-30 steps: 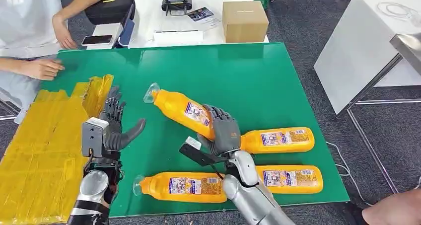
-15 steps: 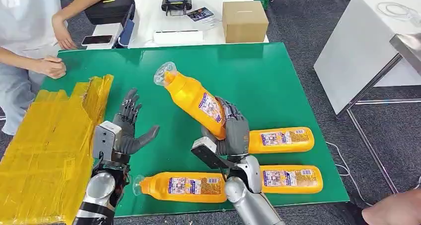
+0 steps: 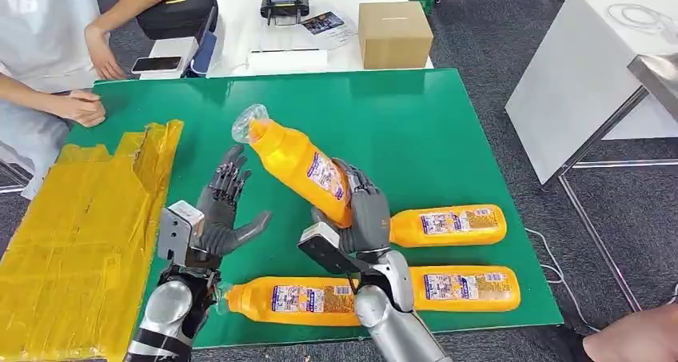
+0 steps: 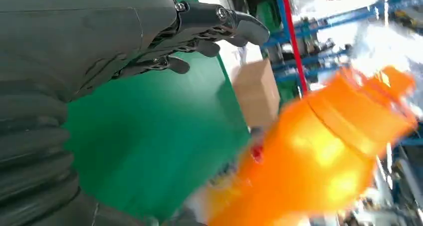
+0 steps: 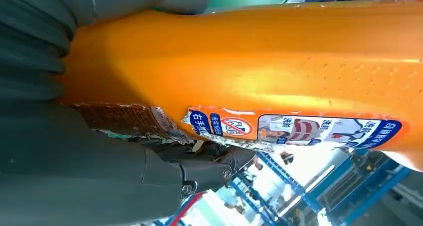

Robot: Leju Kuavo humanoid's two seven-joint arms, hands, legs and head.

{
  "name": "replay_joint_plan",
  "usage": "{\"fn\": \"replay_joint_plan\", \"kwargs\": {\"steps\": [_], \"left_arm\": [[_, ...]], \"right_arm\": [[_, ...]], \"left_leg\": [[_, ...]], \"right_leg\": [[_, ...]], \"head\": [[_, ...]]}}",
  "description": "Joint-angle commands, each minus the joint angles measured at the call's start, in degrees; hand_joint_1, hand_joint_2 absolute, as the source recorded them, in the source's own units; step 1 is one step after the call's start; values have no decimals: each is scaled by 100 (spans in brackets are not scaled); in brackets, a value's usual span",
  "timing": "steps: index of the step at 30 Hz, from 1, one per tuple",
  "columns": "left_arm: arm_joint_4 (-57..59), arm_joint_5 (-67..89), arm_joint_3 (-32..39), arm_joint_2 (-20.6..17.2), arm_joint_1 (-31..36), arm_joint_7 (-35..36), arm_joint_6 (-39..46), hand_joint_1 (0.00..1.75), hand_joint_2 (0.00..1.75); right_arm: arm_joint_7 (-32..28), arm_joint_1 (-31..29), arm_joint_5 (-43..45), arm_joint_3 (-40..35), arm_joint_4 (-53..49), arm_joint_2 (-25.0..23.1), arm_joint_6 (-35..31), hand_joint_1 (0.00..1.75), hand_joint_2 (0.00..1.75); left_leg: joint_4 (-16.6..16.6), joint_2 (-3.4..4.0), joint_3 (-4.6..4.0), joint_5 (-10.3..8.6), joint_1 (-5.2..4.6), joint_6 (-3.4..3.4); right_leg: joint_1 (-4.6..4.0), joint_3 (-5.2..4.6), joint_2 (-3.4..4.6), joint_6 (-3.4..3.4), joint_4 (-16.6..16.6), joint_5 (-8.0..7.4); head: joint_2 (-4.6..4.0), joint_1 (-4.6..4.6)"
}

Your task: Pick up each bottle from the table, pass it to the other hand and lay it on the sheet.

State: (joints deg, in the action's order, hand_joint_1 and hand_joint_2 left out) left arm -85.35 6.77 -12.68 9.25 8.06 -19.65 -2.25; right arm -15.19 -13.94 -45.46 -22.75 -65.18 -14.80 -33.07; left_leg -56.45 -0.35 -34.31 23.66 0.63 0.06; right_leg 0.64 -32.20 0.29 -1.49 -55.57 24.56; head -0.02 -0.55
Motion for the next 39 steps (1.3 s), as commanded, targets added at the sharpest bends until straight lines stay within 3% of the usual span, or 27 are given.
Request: {"fn": "replay_joint_plan", "kwargs": {"steps": [1,14,39], "left_arm": [[140,-124,-276,-166,181,6,-93,0,175],[264,-349,-200,-192,185,21,-204,0,175],[275,-1464,-120,-159,402,19,-762,0,175]], "right_arm": [[-125,-193,-98,-498,294,-33,52,175,175],[-191,-215,-441,-924,582,-184,-121,175,175],[-334,-455,-265,-1463,1195,-224,86,175,175]], "left_leg": [[1,8,22,11,3,-1],[5,8,18,6,1,-1],[3,-2,20,7,4,-1]], "right_leg": [[-5,22,3,5,4,8],[-2,15,4,4,6,4],[-5,23,-7,5,6,8]], "head": [[0,0],[0,0],[0,0]]}}
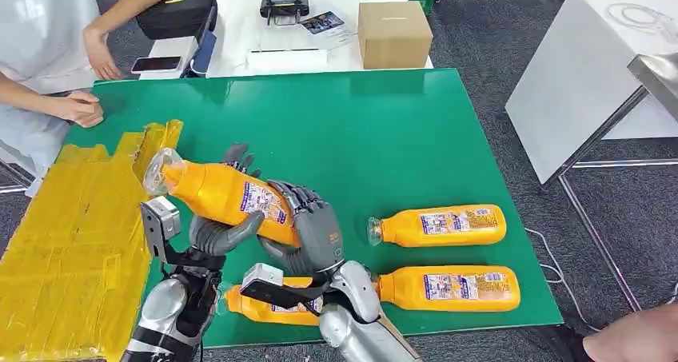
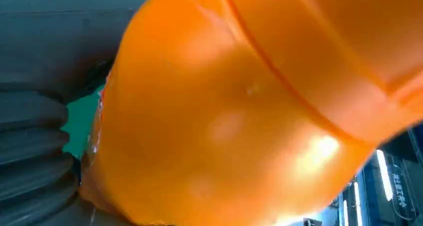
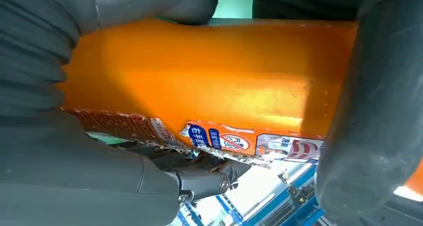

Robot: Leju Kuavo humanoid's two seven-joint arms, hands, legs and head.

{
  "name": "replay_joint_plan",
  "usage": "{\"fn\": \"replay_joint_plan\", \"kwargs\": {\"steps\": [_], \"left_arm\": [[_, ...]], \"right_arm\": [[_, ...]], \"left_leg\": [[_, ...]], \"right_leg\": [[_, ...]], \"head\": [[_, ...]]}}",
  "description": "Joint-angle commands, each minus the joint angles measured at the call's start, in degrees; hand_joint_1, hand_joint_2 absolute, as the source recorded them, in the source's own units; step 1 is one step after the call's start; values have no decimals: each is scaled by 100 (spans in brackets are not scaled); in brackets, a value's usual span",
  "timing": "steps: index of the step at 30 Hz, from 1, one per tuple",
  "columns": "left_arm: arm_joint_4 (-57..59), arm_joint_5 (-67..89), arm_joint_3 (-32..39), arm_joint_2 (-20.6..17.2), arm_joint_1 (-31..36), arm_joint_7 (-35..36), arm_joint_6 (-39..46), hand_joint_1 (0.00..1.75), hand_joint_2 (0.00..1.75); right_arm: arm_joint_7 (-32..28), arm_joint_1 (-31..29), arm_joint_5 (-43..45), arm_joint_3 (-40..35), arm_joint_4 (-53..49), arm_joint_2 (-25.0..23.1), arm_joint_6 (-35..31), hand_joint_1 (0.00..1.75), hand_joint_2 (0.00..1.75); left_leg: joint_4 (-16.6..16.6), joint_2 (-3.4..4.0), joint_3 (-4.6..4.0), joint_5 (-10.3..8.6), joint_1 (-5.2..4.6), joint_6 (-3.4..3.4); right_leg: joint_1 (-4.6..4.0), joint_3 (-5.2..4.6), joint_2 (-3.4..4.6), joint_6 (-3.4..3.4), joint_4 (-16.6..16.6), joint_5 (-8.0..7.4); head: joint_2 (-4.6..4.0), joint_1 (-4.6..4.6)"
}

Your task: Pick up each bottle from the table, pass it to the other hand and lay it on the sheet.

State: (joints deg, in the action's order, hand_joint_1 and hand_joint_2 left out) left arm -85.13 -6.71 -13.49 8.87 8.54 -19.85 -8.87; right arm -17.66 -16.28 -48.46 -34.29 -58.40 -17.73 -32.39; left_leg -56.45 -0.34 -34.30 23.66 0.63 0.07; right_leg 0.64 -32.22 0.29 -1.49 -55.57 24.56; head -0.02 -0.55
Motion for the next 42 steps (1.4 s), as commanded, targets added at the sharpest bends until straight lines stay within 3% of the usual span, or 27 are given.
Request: {"fn": "replay_joint_plan", "kwargs": {"steps": [1,11,12,13,21,22,26,28,29,40,41,42], "left_arm": [[277,-150,-87,-124,384,50,-134,0,175],[340,-410,-166,-116,441,29,-143,0,175],[326,-431,-151,-113,430,24,-130,49,175],[313,-455,-140,-105,419,16,-117,171,175],[448,-396,-235,-69,491,-29,-42,175,175],[446,-396,-245,-52,505,-29,-43,175,175],[449,-339,-299,-37,463,-91,56,175,175],[332,-293,-324,-37,330,-144,96,175,175],[296,-282,-333,-30,287,-153,93,175,175],[290,-78,-227,-3,318,-257,291,175,175],[327,49,-198,-28,401,-312,397,175,175],[387,63,-142,-49,488,-310,407,175,175]], "right_arm": [[-118,-211,72,-313,497,78,13,175,175],[-483,-89,601,-310,234,146,259,175,175],[-497,-80,658,-298,208,145,291,175,175],[-528,-63,721,-277,172,152,291,175,175],[-635,-10,951,-220,13,213,397,175,175],[-635,-6,955,-213,15,222,396,175,175],[-677,98,963,-221,-71,272,382,175,175],[-690,220,922,-239,-195,315,323,175,175],[-693,273,895,-241,-254,335,293,175,175],[-692,309,766,-213,-359,388,276,175,175],[-692,236,774,-212,-328,374,310,143,175],[-737,182,836,-186,-327,344,311,59,175]], "left_leg": [[1,-4,32,13,5,-2],[3,-12,26,9,3,-2],[4,-11,21,6,4,-1],[4,-10,17,4,1,-1],[-1,-14,43,19,8,-4],[3,-16,13,3,1,-2],[-1,-22,41,15,7,-5],[5,-12,19,4,2,-2],[2,-18,47,20,7,-4],[1,-7,10,5,2,-2],[1,-6,7,3,2,-2],[1,-9,13,5,2,-2]], "right_leg": [[-7,37,-10,6,7,13],[-5,32,-17,6,7,12],[-5,26,-15,5,8,9],[-2,20,-13,4,7,7],[-10,52,-22,7,11,20],[-2,18,-19,3,6,7],[-10,52,-30,7,11,20],[-3,22,-17,3,10,8],[-10,58,-26,7,14,22],[-3,12,-11,3,6,5],[-2,7,-10,3,4,3],[-3,16,-14,4,5,7]], "head": [[0,0],[0,0],[0,0],[0,0],[0,2],[0,0],[0,0],[0,2],[0,0],[0,0],[0,0],[0,0]]}}
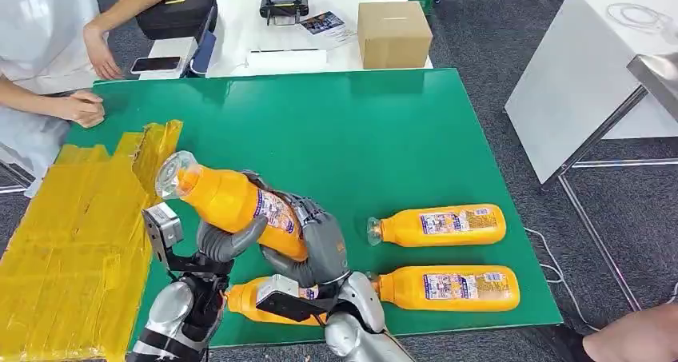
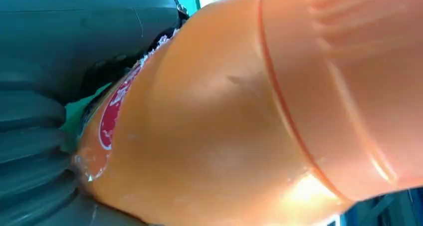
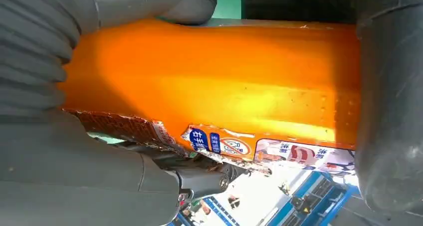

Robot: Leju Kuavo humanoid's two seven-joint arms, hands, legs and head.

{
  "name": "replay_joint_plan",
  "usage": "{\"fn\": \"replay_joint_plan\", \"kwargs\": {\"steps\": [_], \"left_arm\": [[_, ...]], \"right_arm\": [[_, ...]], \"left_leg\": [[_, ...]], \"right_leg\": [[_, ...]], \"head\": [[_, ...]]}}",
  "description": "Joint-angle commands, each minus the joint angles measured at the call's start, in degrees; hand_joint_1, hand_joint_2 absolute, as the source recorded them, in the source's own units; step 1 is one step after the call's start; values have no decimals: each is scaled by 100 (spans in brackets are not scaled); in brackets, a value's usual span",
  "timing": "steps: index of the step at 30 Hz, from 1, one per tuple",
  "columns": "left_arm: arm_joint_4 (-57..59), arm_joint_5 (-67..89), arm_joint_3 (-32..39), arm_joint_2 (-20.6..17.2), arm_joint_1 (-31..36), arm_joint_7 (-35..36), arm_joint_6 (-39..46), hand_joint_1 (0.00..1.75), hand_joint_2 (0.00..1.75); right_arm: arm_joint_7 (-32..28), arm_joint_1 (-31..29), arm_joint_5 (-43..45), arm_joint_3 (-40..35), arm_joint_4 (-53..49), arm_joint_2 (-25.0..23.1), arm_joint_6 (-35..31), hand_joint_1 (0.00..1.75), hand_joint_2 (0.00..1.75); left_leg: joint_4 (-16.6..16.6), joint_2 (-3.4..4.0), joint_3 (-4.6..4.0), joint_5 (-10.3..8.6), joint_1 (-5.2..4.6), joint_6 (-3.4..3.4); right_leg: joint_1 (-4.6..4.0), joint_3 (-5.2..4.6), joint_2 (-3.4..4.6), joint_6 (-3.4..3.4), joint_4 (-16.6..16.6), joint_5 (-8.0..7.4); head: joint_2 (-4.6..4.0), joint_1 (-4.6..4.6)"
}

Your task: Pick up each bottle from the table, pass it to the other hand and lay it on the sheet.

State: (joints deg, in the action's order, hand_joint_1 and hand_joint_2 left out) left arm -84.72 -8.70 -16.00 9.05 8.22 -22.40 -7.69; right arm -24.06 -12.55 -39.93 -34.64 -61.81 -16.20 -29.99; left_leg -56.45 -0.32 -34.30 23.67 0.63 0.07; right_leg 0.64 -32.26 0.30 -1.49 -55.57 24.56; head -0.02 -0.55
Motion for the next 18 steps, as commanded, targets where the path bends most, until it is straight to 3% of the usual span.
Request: {"fn": "replay_joint_plan", "kwargs": {"steps": [1,11,15,16,18], "left_arm": [[359,301,151,-85,551,-46,322,175,175],[362,1141,380,-149,601,-210,990,175,175],[350,1640,395,-145,640,-248,1390,175,175],[345,1732,413,-149,652,-261,1461,175,175],[333,1829,432,-156,659,-278,1530,175,175]], "right_arm": [[-128,-199,14,-139,-15,176,59,0,175],[-588,251,660,-34,-1124,239,-64,0,175],[-800,456,927,5,-1714,310,-124,0,175],[-806,499,944,12,-1853,336,-131,0,175],[-800,531,973,18,-1963,352,-121,0,175]], "left_leg": [[0,-10,7,1,1,-1],[-2,-2,36,18,6,-1],[2,-6,10,4,1,-1],[-5,-7,43,23,6,-4],[0,-11,7,3,1,-2]], "right_leg": [[-2,12,-13,3,2,4],[-9,45,-9,8,4,19],[-2,16,-8,2,4,6],[-10,55,-13,7,6,23],[-2,15,-14,3,3,7]], "head": [[0,0],[0,-2],[0,-2],[0,2],[0,2]]}}
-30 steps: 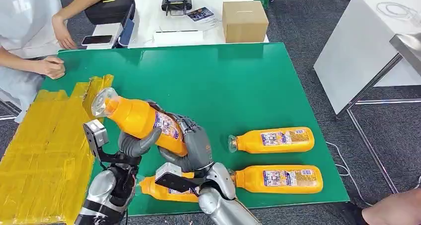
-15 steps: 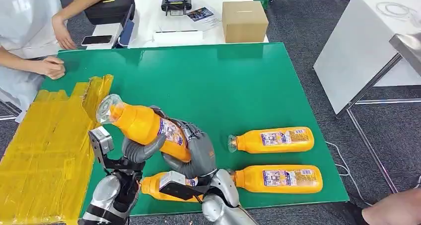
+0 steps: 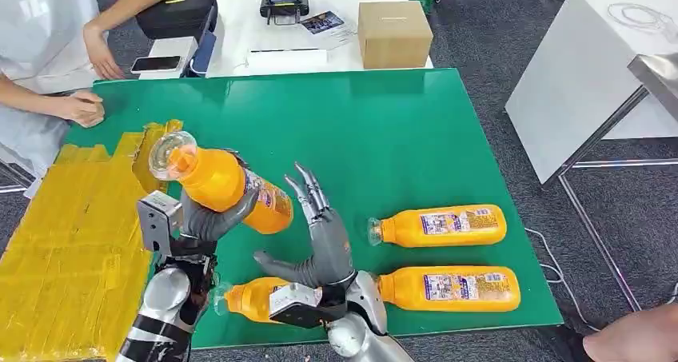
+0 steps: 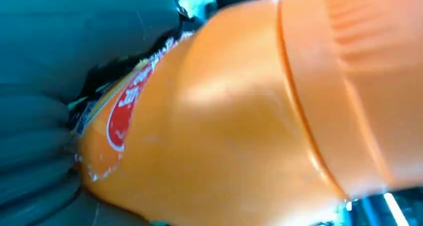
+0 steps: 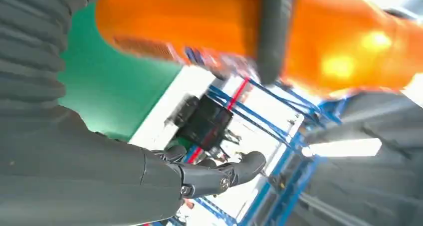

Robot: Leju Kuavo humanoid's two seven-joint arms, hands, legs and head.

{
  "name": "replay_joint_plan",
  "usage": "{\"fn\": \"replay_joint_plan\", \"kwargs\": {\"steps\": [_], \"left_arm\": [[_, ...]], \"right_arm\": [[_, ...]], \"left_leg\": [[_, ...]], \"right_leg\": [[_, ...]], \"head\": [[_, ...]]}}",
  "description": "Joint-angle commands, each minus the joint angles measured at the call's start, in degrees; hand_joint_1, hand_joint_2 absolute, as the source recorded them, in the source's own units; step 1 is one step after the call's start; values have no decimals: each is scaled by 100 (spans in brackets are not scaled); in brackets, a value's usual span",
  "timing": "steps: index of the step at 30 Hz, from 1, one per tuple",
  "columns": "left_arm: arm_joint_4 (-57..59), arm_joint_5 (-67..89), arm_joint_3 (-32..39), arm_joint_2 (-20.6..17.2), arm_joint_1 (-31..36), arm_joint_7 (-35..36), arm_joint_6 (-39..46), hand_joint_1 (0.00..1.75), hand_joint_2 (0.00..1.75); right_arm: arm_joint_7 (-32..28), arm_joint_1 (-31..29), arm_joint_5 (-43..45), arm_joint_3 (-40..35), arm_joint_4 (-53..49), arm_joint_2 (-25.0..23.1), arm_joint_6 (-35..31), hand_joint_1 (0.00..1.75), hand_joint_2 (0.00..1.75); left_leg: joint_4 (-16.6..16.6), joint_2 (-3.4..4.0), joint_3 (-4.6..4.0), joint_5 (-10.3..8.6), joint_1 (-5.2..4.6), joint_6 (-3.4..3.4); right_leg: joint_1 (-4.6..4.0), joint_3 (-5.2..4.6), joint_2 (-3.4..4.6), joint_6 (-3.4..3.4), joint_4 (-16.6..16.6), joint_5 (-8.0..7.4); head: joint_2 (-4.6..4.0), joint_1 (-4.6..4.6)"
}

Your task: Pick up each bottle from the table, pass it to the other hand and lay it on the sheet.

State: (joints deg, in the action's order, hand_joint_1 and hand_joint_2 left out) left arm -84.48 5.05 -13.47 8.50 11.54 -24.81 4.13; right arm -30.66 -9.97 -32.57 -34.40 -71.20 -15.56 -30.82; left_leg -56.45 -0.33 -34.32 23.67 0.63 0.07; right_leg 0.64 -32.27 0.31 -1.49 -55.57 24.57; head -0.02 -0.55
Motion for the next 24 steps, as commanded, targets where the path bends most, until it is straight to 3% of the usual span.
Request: {"fn": "replay_joint_plan", "kwargs": {"steps": [1,3,8,15,16,20,24], "left_arm": [[309,454,178,-102,327,-38,347,175,175],[309,454,178,-102,327,-38,347,175,175],[326,3256,119,-253,441,201,2051,175,175],[975,5778,610,-480,572,861,3102,175,175],[1057,6065,658,-506,557,940,3193,175,175],[1803,6727,757,-773,807,1216,3197,175,175],[1907,6787,777,-805,860,1238,3218,175,175]], "right_arm": [[-140,273,237,-6,-1024,289,-38,0,175],[-140,273,237,-6,-1024,289,-38,0,175],[-394,482,771,47,-1683,353,319,0,175],[-463,783,1507,112,-2484,559,1069,0,175],[-478,812,1494,117,-2520,567,1055,0,175],[-540,793,1724,133,-2590,610,1154,0,175],[-548,784,1752,134,-2591,617,1173,0,175]], "left_leg": [[-7,-14,37,21,6,-4],[-1,-7,29,13,5,-2],[1,-10,15,6,3,-1],[6,-2,16,3,-1,-1],[3,-1,49,20,5,-2],[9,-1,27,5,1,-1],[5,-3,32,7,5,-1]], "right_leg": [[-9,50,-22,7,3,23],[-7,38,-13,6,6,14],[-4,21,-14,5,3,9],[0,18,-5,3,5,4],[-8,55,-8,9,9,19],[-3,29,-5,5,10,5],[-7,36,-9,7,9,8]], "head": [[0,2],[0,2],[0,2],[0,0],[0,0],[0,0],[0,0]]}}
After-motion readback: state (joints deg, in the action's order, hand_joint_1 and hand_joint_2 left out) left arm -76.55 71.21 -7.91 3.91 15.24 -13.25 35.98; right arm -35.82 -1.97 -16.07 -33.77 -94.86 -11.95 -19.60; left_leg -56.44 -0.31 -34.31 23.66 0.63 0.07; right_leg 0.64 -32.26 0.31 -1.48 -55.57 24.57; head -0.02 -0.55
